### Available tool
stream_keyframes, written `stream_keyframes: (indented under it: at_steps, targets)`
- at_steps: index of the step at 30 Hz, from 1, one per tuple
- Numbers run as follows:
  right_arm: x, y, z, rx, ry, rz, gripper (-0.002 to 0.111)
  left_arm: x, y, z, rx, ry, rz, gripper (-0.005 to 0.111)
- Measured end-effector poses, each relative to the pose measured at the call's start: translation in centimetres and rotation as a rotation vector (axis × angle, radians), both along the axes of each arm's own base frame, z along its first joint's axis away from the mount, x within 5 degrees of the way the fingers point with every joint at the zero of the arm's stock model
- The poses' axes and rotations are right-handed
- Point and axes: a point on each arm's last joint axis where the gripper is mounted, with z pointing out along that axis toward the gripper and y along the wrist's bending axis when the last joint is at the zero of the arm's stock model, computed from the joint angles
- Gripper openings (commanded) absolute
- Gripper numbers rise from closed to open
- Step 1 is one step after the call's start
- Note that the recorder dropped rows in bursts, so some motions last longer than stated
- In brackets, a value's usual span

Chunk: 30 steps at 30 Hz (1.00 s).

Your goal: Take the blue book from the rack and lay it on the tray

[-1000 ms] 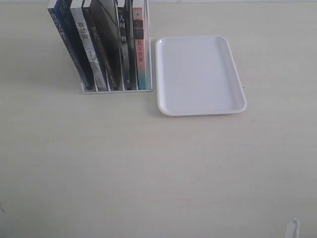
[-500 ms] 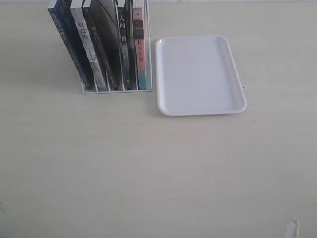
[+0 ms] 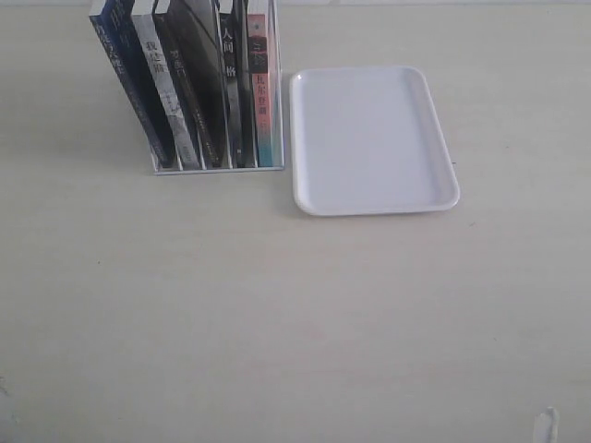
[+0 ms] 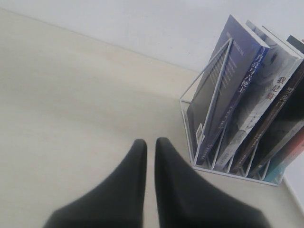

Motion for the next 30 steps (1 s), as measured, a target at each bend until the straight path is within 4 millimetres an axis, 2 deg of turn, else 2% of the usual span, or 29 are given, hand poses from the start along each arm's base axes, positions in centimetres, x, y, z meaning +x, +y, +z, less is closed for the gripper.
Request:
stream_keyframes:
  at_steps: [1,4,6,7,11,17,24,27,30]
  targets:
    - [-0.3,-0.1,2.0,-0.017,0.033,-0.019,0.002,0.0,0.0,0.0,0.0,0.0,0.0,0.006]
    - [1.1,-0.3,5.4,-0.036,0.296,-0.067,0.002,0.0,0.0,0.0,0.0,0.0,0.0,0.006]
    - [1.9,-0.5,6.9,-0.038,0.448,-0.089,0.002,0.0,0.0,0.0,0.0,0.0,0.0,0.006]
    - [2.9,-0.6,7.2,-0.043,0.571,-0.104,0.002,0.0,0.0,0.0,0.0,0.0,0.0,0.006]
    - [4.8,-0.6,8.3,-0.05,0.78,-0.128,0.002,0.0,0.0,0.0,0.0,0.0,0.0,0.006]
    - [5.9,-0.5,9.1,-0.05,0.777,-0.125,0.002,0.0,0.0,0.0,0.0,0.0,0.0,0.006]
    - [5.9,0.2,11.8,0.051,0.512,0.01,0.001,0.0,0.0,0.0,0.0,0.0,0.0,0.006]
    - [7.8,0.6,11.6,0.039,0.553,0.014,0.001,0.0,0.0,0.0,0.0,0.0,0.0,0.006]
    - [11.6,1.4,10.3,0.056,0.698,0.064,0.001,0.0,0.0,0.0,0.0,0.0,0.0,0.006]
